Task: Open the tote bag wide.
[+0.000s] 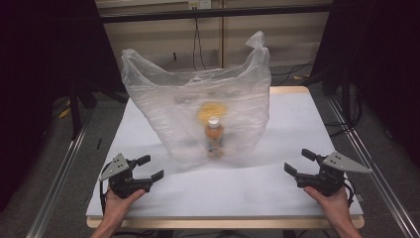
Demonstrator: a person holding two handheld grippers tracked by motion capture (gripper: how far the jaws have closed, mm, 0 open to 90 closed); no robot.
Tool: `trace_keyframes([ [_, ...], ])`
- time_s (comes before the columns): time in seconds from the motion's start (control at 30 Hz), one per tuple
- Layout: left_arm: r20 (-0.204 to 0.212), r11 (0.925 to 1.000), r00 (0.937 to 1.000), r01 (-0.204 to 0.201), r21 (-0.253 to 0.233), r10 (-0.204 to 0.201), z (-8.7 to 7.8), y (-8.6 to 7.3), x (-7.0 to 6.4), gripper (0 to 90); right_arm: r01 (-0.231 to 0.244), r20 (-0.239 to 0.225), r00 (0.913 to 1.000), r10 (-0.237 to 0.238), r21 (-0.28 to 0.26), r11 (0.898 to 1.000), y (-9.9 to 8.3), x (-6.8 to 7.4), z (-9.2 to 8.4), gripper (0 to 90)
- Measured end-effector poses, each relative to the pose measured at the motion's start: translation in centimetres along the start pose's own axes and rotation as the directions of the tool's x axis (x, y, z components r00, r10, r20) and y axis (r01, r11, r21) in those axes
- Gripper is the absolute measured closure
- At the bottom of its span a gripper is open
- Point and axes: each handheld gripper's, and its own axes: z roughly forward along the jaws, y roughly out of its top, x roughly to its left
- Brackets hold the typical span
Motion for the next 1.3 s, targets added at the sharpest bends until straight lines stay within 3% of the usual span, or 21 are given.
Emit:
trace_keyframes([
  [0.1,0.014,0.9994,0.9997,-0.018,0.029,0.018,0.0,0.2,-0.2,27.2,0.011,-0.011,0.9999,-0.011,-0.001,1.000,0.1,0.0,0.0,20.4],
  [0.13,0.058,0.9989,0.9980,-0.030,0.037,0.028,0.0,0.2,0.0,28.0,0.002,-0.031,0.9995,-0.001,0.005,1.000,0.1,0.0,0.0,22.4],
  [0.17,0.019,0.9990,0.9995,-0.027,0.036,0.026,0.1,0.2,-0.4,29.9,-0.006,-0.033,0.9994,0.006,0.002,1.000,0.2,0.1,0.1,22.9],
  [0.2,0.032,0.9981,0.9985,-0.046,0.042,0.045,0.0,0.3,-0.3,30.4,-0.011,-0.044,0.9990,0.010,-0.003,1.000,0.2,0.1,0.1,23.2],
  [0.23,0.063,0.9983,0.9973,-0.042,0.041,0.039,0.1,0.3,-0.3,33.5,-0.026,-0.048,0.9985,0.025,-0.009,1.000,0.3,0.2,0.2,22.0],
  [0.33,0.075,0.9978,0.9964,-0.043,0.052,0.039,0.2,0.4,-0.4,38.1,-0.026,-0.054,0.9982,0.026,-0.004,1.000,0.5,0.3,0.2,25.0],
  [0.37,0.089,0.9975,0.9954,-0.041,0.058,0.035,0.2,0.5,-0.6,42.6,-0.008,-0.077,0.9970,0.008,-0.010,1.000,0.6,0.4,0.2,34.2],
  [0.4,0.059,0.9967,0.9974,-0.045,0.068,0.041,0.2,0.6,-0.8,44.1,-0.001,-0.088,0.9962,0.001,-0.007,1.000,0.7,0.4,0.3,38.4],
  [0.47,0.071,0.9966,0.9972,-0.032,0.075,0.026,0.3,0.7,-0.9,47.4,0.014,-0.092,0.9956,-0.018,-0.038,0.999,0.7,0.8,0.3,47.6],
  [0.5,0.103,0.9973,0.9947,-0.017,0.072,0.009,0.3,0.7,-0.9,50.2,0.014,-0.078,0.9968,-0.018,-0.045,0.999,0.7,1.0,0.4,50.5],
  [0.6,0.114,0.9970,0.9935,-0.011,0.077,0.002,0.3,0.9,-1.0,58.0,0.024,-0.112,0.9933,-0.028,-0.033,0.999,0.8,1.0,0.7,64.6],
  [0.83,0.165,0.9951,0.9863,-0.013,0.098,-0.004,0.5,1.4,-1.5,77.8,0.018,-0.208,0.9780,-0.019,-0.004,1.000,1.6,1.9,1.2,85.5],
  [1.03,0.203,0.9953,0.9791,-0.025,0.093,0.006,0.6,1.9,-1.9,89.6,0.023,-0.258,0.9661,-0.015,0.027,0.999,2.5,2.5,1.8,90.0],
  [1.27,0.219,0.9955,0.9757,-0.024,0.091,0.003,1.0,2.7,-2.1,90.0,0.025,-0.291,0.9568,-0.009,0.053,0.998,3.5,2.6,2.1,90.0],
  [1.3,0.236,0.9964,0.9717,-0.019,0.082,-0.001,1.1,2.9,-2.1,90.0,0.019,-0.304,0.9526,-0.002,0.054,0.998,4.1,2.8,2.8,90.0],
])
